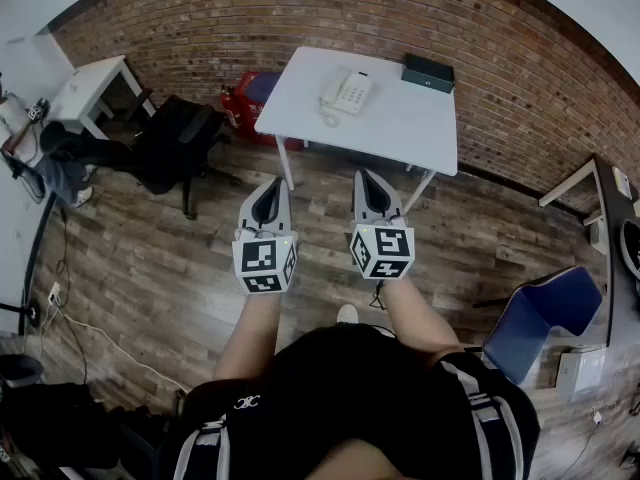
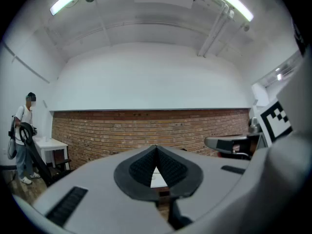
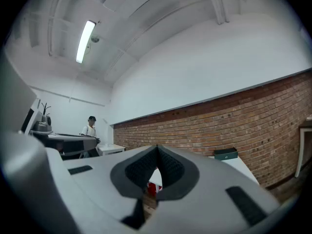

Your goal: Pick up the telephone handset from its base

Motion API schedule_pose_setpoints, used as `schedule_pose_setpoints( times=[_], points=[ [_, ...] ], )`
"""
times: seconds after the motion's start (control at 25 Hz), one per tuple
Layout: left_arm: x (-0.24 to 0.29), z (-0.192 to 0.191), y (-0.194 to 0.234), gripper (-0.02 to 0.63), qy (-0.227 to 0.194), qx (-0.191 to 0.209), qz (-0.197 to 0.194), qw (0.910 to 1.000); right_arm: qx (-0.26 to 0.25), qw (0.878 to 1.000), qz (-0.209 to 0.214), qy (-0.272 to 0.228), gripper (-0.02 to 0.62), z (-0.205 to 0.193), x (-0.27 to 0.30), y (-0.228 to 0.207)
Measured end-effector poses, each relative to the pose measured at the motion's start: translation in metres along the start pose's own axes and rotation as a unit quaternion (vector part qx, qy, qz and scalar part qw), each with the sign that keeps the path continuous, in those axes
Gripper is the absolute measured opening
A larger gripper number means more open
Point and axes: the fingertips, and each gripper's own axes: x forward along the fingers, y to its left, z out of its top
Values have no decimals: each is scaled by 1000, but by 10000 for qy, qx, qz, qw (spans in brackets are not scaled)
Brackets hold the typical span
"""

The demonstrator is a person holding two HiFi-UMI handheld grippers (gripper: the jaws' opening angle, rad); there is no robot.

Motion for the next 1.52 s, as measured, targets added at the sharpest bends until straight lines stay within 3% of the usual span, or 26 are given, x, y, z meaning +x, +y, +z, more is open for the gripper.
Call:
schedule_pose_setpoints(
  times=[0.36, 1.08, 1.52],
  points=[
    [19, 2, -12, -2, -40, 8, -89, 10000, 284, 9993, -106, -217, -2, 3, 7, -22],
    [86, -6, -73, -2, -9, 21, -7, 10000, 104, 9996, 163, -183, -2, -2, 21, -98],
    [157, -13, -73, -2, -45, 147, -225, 9996, 141, 9995, 81, -255, -2, -9, 75, -134]
  ],
)
